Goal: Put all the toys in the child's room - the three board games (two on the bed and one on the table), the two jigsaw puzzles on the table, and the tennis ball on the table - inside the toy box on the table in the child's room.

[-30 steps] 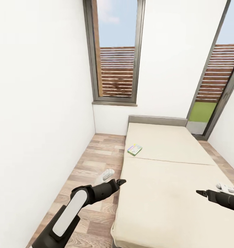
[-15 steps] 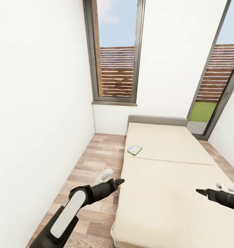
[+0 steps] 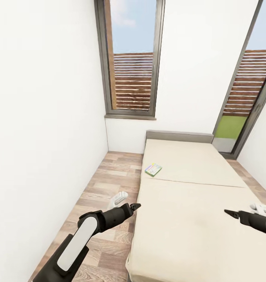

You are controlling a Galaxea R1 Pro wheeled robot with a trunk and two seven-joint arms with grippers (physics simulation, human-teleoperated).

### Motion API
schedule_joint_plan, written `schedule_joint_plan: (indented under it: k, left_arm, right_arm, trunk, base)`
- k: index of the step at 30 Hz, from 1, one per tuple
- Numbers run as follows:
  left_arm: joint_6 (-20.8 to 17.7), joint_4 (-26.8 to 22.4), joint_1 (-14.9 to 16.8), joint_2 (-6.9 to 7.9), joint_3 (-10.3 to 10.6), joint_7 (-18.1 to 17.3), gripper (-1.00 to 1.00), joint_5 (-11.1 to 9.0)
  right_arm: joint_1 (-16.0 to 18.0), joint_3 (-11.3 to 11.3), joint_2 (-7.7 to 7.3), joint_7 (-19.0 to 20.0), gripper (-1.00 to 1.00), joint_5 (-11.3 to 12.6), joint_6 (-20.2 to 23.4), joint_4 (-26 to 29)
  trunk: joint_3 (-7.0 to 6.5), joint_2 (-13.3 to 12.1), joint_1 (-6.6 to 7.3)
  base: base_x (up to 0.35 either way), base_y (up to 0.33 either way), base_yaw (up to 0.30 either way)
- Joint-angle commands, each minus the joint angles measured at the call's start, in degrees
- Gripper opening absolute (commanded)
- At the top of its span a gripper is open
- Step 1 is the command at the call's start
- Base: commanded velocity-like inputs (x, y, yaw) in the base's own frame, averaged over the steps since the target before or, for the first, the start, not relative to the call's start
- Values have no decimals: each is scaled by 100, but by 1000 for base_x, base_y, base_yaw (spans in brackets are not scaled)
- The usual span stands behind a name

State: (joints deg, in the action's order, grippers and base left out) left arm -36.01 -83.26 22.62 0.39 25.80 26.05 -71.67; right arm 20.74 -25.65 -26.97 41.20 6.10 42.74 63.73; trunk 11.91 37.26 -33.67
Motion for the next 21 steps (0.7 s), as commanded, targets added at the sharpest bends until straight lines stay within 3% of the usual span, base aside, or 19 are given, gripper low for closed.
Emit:
schedule_joint_plan:
  k: [1,8,21]
  left_arm:
    - [5,-22,6,4,13,58,100,-58]
    - [6,-74,6,-3,38,36,100,-52]
    - [1,-98,6,-8,62,15,100,-49]
  right_arm:
    - [-22,-98,6,63,100,46,18,75]
    - [-260,-371,29,275,100,40,-65,411]
    - [-414,-483,52,364,100,46,-99,702]
  trunk:
    - [28,50,-24]
    - [154,331,-178]
    - [387,852,-464]
  base:
    - [0,0,0]
    - [0,0,0]
    - [0,0,0]
